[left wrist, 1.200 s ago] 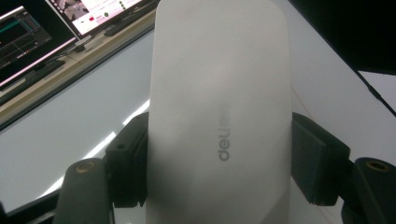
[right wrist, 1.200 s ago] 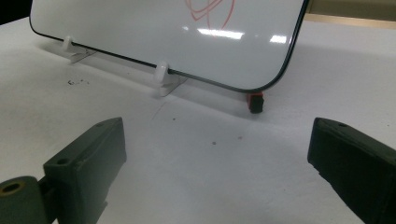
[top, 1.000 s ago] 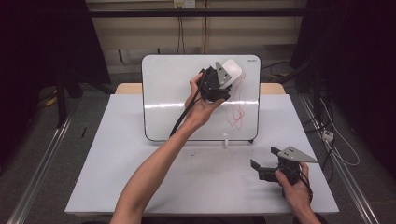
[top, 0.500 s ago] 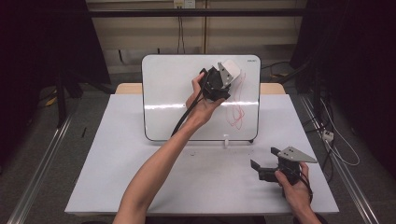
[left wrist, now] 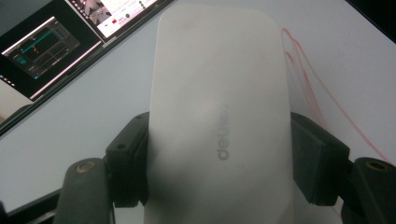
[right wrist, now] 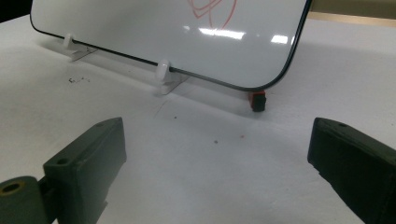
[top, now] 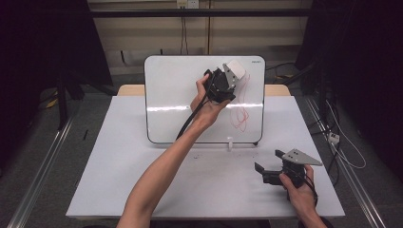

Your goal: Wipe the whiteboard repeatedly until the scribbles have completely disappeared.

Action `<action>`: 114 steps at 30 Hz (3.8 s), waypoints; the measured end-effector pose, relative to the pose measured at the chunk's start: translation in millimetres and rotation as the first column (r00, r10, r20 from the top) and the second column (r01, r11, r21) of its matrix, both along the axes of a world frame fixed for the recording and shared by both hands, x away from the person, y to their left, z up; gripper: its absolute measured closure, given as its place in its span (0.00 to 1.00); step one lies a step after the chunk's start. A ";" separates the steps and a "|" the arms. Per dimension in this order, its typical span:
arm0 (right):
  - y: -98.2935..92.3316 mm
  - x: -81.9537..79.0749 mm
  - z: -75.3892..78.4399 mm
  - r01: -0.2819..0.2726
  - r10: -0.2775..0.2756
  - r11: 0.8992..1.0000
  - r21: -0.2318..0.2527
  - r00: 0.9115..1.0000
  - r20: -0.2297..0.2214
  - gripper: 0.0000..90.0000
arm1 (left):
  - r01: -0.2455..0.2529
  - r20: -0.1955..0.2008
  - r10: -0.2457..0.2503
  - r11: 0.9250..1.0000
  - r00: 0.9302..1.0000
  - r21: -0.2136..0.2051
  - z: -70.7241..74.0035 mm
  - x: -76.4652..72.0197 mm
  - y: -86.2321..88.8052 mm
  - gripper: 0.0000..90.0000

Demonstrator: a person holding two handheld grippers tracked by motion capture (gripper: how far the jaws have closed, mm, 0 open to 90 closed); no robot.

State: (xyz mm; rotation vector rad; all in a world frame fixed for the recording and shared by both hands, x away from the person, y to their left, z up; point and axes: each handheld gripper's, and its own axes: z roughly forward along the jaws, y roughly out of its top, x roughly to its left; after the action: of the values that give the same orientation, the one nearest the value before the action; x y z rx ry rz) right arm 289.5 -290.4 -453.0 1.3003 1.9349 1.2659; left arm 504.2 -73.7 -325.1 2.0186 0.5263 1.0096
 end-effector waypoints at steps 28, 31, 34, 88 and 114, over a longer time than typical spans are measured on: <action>0.6 0.3 0.0 -0.009 0.009 1.000 0.002 1.000 0.003 0.05 | 0.055 0.019 -0.056 0.997 0.998 0.059 -25.9 -20.9 -19.9 0.34; 1.2 0.3 0.0 -0.007 0.007 1.000 0.004 1.000 -0.001 0.05 | 0.053 0.017 -0.054 0.997 0.998 0.063 -27.1 -22.3 -21.4 0.34; 1.7 0.4 0.1 -0.009 0.009 1.000 0.001 1.000 0.001 0.05 | 0.053 0.014 -0.054 0.996 0.998 0.065 -26.1 -21.7 -21.3 0.34; 2.7 1.0 -1.0 -0.013 0.013 1.000 -0.005 1.000 -0.002 0.04 | 0.082 0.039 -0.089 0.986 0.995 0.148 -48.1 -45.3 -23.4 0.35; -0.1 0.4 -0.9 -0.008 0.008 1.000 0.005 1.000 -0.001 0.05 | 0.025 0.004 -0.025 0.996 1.000 0.084 0.5 -2.1 -30.9 0.34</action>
State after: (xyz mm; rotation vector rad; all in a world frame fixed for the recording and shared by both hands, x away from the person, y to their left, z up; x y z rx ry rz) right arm 289.9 -290.5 -453.8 1.2976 1.9407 1.2742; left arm 502.1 -104.6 -324.6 2.0909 0.4622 1.0365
